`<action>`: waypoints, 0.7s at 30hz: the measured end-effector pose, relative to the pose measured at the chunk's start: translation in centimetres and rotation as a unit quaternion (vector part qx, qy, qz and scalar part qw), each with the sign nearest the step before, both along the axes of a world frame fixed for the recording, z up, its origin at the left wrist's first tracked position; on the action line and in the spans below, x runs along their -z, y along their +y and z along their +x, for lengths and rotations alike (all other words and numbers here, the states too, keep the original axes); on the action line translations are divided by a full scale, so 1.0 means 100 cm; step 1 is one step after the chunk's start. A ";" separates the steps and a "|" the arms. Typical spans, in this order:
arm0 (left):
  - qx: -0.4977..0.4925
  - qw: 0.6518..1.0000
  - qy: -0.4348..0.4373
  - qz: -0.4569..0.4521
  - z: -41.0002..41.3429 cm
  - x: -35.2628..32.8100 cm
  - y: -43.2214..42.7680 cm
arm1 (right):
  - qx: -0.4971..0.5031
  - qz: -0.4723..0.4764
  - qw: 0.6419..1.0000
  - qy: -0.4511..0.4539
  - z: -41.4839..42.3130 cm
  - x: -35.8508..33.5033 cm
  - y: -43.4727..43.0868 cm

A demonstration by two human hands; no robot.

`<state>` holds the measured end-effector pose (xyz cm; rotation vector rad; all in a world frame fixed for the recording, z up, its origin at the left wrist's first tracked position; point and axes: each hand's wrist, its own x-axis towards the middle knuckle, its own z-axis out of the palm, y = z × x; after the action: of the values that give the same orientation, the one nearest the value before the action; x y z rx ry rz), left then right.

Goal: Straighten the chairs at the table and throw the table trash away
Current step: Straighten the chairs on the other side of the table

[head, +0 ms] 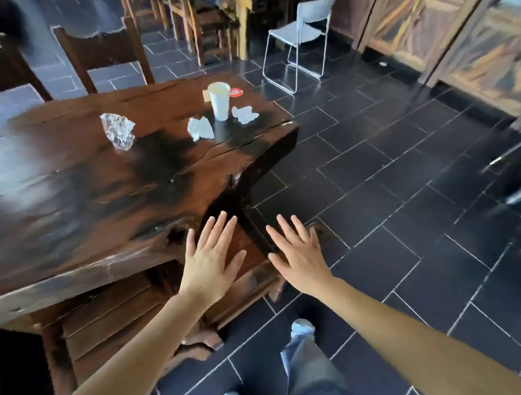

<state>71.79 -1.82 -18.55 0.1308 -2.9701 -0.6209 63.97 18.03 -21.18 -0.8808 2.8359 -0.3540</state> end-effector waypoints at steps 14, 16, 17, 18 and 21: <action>0.111 0.991 0.030 -0.064 -0.202 -0.033 0.221 | 0.090 0.018 0.993 0.073 -0.166 -0.042 0.198; 0.127 0.990 0.034 -0.059 -0.233 -0.032 0.260 | 0.096 0.025 0.992 0.074 -0.193 -0.042 0.233; 0.128 0.990 0.034 -0.056 -0.248 -0.030 0.278 | 0.099 0.029 0.992 0.072 -0.205 -0.042 0.250; 0.127 0.990 0.033 -0.052 -0.262 -0.029 0.292 | 0.101 0.032 0.992 0.068 -0.217 -0.043 0.266; 0.123 0.991 0.025 -0.050 -0.296 -0.026 0.318 | 0.082 0.045 0.994 0.056 -0.250 -0.051 0.301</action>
<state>42.23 30.02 -15.94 -0.2578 -2.9850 -0.4898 39.00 48.14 -16.11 -0.6718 3.0097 -0.2007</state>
